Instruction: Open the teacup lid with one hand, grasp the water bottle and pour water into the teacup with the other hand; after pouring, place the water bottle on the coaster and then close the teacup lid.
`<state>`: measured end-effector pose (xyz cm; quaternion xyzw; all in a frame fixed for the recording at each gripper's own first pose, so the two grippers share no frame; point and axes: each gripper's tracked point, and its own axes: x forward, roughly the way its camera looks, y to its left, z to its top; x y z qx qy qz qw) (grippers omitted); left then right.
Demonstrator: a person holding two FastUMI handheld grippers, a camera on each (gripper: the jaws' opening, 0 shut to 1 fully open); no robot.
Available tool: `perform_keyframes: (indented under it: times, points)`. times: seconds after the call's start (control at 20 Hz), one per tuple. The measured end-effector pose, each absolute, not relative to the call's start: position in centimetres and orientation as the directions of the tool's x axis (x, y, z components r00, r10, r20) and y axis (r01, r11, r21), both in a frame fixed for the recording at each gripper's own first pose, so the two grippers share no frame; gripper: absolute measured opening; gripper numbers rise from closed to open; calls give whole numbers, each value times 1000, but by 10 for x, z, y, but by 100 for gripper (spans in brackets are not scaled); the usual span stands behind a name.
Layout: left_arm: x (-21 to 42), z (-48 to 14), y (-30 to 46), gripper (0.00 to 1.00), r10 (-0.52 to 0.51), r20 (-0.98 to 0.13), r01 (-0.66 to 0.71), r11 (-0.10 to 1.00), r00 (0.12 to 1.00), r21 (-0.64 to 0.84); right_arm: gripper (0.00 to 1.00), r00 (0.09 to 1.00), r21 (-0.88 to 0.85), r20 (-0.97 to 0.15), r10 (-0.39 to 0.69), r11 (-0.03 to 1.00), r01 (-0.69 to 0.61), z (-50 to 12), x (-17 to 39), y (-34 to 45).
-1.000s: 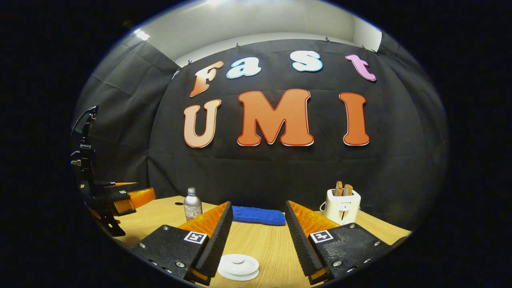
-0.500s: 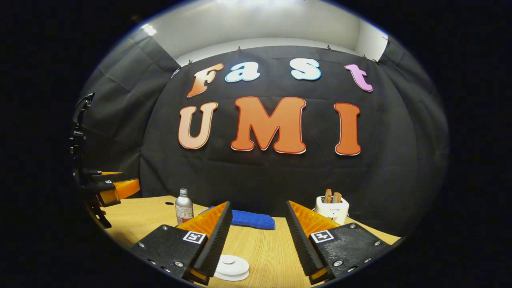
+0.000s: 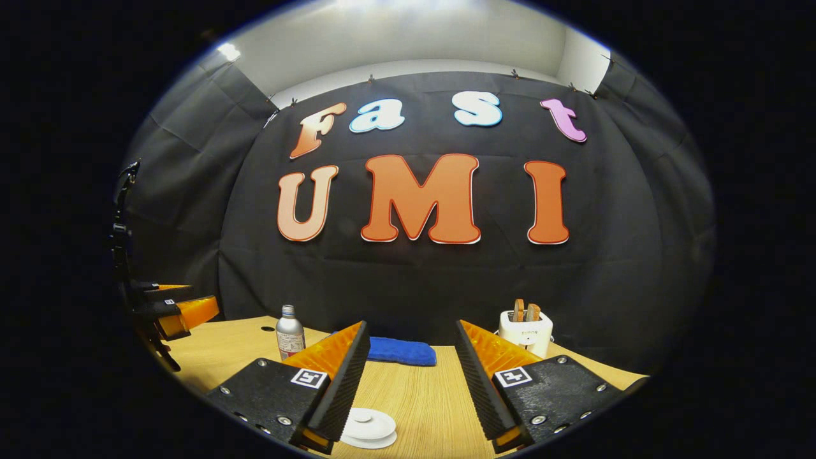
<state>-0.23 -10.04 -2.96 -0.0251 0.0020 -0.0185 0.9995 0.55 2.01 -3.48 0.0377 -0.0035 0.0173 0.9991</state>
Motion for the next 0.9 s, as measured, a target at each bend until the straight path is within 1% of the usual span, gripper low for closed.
perform_keyframes:
  times: [0.15, 0.2, 0.35, 0.4, 0.7, 0.8, 0.85, 0.9]
  points:
    - [-2, -30, -104, 100, -43, -2, 43, 998, 999, -53, 80, 999, 58, 0, 43, 997, -42, -36, 5, 24]
    - [-2, -30, -105, 97, -44, -2, 44, 998, 999, -52, 80, 999, 55, -2, 45, 997, -45, -37, 6, 25]
    - [-3, -28, -105, 97, -46, -2, 45, 998, 999, -54, 81, 999, 45, -10, 49, 998, -49, -37, 7, 28]
    - [-4, -27, -106, 100, -45, -3, 44, 998, 999, -54, 81, 999, 43, -13, 47, 998, -47, -37, 7, 28]
    - [-6, -28, -107, 100, -48, -15, 47, 997, 999, -62, 81, 998, 44, -31, 50, 998, -48, -40, 9, 30]
    - [-6, -34, -106, 100, -53, -41, 50, 996, 998, -75, 81, 998, 40, -40, 57, 998, -55, -41, 8, 32]
    - [-4, -33, -105, 98, -50, -42, 46, 996, 998, -76, 81, 997, 39, -40, 59, 998, -57, -40, 8, 32]
    - [-4, -34, -103, 98, -45, -48, 42, 997, 998, -71, 81, 998, 37, -40, 58, 998, -56, -39, 8, 32]
